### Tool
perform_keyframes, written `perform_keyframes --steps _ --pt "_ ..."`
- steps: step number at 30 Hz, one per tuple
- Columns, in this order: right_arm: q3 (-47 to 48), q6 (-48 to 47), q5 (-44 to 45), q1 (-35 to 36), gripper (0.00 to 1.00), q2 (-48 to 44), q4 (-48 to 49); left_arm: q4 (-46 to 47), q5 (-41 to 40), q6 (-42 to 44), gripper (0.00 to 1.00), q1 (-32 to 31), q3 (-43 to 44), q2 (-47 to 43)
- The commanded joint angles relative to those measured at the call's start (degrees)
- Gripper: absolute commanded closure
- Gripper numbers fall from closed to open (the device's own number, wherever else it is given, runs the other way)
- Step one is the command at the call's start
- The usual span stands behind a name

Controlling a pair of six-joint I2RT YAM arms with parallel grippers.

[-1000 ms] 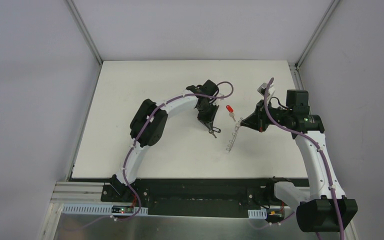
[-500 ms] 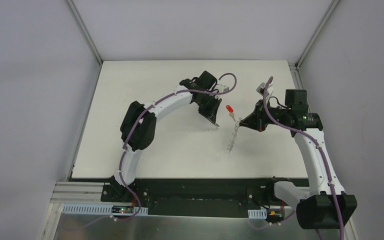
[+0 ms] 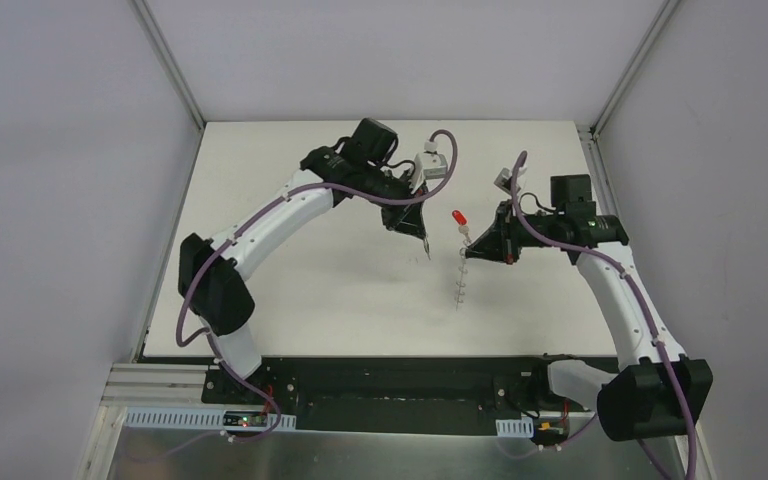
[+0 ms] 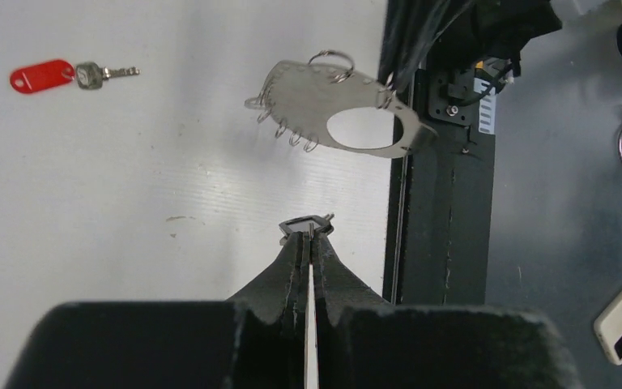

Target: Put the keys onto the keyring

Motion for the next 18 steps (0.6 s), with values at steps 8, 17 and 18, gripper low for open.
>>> perform_keyframes --steps 8,17,18 --pt "5.86 3.10 -9.48 8.32 1.00 5.70 7.20 -6.97 0.15 15.80 1.00 -2.16 2.02 -9.41" --pt "6.88 7.31 -13.41 13.12 1.00 9.51 11.60 -8.79 -2.28 20.59 1.00 -4.48 2.46 -10.92" --pt "7.04 7.52 -13.68 13.56 1.00 9.83 11.80 -8.99 -2.19 20.83 1.00 -4.75 2.42 -10.93"
